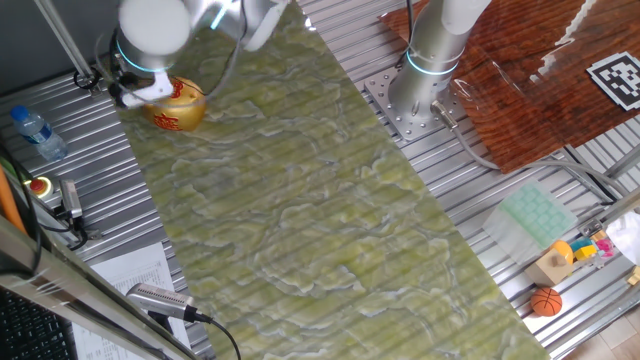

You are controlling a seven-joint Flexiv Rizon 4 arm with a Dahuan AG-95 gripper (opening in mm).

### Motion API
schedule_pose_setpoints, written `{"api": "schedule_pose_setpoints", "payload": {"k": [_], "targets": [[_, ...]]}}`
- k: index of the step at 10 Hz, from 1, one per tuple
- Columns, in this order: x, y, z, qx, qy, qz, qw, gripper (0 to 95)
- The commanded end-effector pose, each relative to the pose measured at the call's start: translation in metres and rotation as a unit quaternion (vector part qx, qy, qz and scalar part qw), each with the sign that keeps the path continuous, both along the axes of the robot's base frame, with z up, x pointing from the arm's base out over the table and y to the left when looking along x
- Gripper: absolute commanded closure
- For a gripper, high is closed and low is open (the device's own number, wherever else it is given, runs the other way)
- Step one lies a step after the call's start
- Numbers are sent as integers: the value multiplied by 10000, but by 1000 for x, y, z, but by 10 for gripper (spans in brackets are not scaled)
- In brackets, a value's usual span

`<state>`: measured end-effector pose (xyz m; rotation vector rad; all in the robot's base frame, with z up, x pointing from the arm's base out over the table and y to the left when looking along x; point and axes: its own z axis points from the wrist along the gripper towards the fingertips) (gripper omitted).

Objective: Drop coins into a piggy bank

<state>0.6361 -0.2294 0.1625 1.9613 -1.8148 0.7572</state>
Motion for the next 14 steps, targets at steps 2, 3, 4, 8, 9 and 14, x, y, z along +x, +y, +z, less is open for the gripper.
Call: {"api": "schedule_pose_setpoints", "payload": {"k": [2,3,4,8,9,14], "targets": [[-8,25,-6,-642,364,539,9958,950],[-15,25,-10,-665,371,588,9954,950],[-26,23,-14,-705,309,724,9944,950],[-46,16,-10,-926,313,1030,9899,950],[-50,15,-9,-1023,280,1061,9887,950],[-55,-4,3,-1059,86,1102,9882,950]]}}
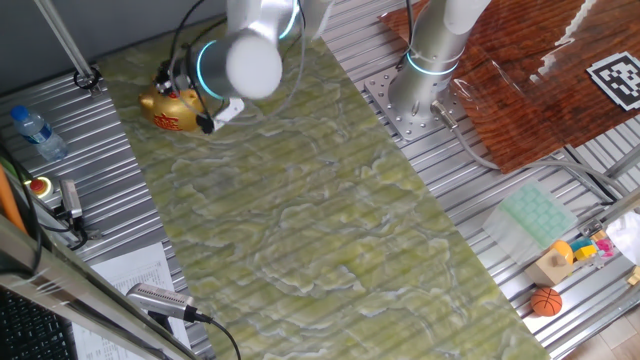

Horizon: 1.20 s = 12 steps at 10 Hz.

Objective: Drop coins into a piggy bank

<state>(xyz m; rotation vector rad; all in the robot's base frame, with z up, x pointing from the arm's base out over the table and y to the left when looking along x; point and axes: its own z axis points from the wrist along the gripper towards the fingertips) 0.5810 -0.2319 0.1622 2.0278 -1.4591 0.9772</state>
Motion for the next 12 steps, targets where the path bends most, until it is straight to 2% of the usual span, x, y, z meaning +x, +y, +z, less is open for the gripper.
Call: {"api": "schedule_pose_setpoints", "payload": {"k": [1,3,7,9,12], "targets": [[0,-4,6,62,84,2,9999,950],[4,-2,8,78,29,-53,10000,950],[12,5,6,10,119,25,9999,950],[14,7,2,-93,157,104,9998,950],[16,10,0,-342,65,233,9991,950]]}}
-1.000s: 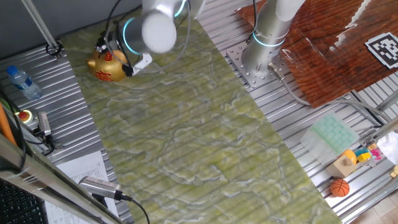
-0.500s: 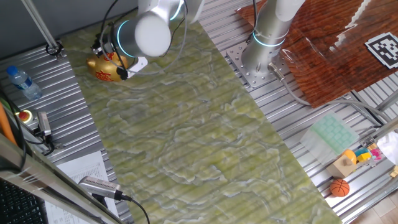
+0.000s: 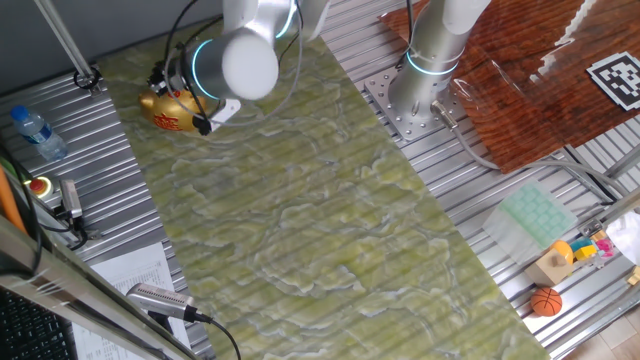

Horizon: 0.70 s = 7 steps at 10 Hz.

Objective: Drop coins into a piggy bank

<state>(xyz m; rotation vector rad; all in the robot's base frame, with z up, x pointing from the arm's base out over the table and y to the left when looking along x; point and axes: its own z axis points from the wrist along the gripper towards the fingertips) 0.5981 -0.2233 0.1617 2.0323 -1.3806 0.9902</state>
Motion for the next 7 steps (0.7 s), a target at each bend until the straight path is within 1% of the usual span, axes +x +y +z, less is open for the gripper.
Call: {"api": "schedule_pose_setpoints", "payload": {"k": [1,2,3,4,6,7], "targets": [[0,2,1,-184,-75,111,9997,950],[1,2,1,-233,-154,171,9995,950],[3,2,-1,-231,-213,221,9993,950],[4,0,-3,-244,-251,271,9990,950],[7,-1,-6,-338,-303,402,9982,950],[9,-1,-6,-347,-306,415,9981,950]]}}
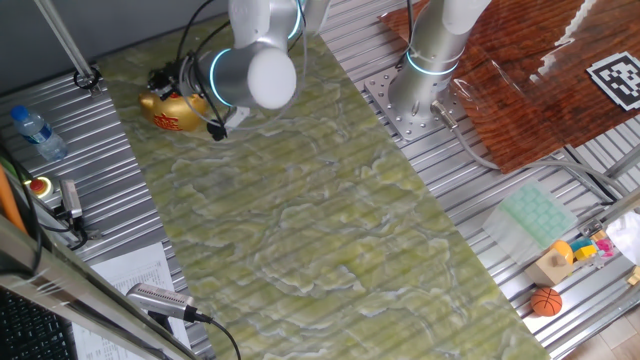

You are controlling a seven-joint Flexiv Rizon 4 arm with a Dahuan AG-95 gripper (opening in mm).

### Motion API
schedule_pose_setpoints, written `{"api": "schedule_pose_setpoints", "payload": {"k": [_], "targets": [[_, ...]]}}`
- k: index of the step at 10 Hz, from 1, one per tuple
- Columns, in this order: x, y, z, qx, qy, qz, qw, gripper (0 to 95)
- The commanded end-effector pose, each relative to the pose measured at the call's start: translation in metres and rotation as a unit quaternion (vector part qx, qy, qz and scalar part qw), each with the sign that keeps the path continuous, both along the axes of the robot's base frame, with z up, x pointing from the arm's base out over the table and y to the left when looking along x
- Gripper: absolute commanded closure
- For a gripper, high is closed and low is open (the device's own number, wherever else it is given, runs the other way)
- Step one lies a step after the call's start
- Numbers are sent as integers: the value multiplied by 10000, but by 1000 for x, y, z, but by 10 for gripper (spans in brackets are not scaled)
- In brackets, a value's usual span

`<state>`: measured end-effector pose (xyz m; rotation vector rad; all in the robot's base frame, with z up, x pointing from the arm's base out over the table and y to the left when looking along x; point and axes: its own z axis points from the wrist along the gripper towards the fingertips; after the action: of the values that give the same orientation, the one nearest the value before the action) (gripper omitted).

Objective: Drop coins into a piggy bank

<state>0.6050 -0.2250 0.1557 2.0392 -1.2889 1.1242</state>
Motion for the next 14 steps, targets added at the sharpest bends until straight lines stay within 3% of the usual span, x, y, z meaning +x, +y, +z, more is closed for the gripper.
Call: {"api": "schedule_pose_setpoints", "payload": {"k": [1,4,6,9,14], "targets": [[5,2,0,-39,-1,27,10000,950],[10,2,-3,-194,46,195,9996,950],[10,2,-4,-199,20,286,9994,950],[12,2,-9,-280,157,546,9980,950],[13,10,-15,-305,210,675,9970,950]]}}
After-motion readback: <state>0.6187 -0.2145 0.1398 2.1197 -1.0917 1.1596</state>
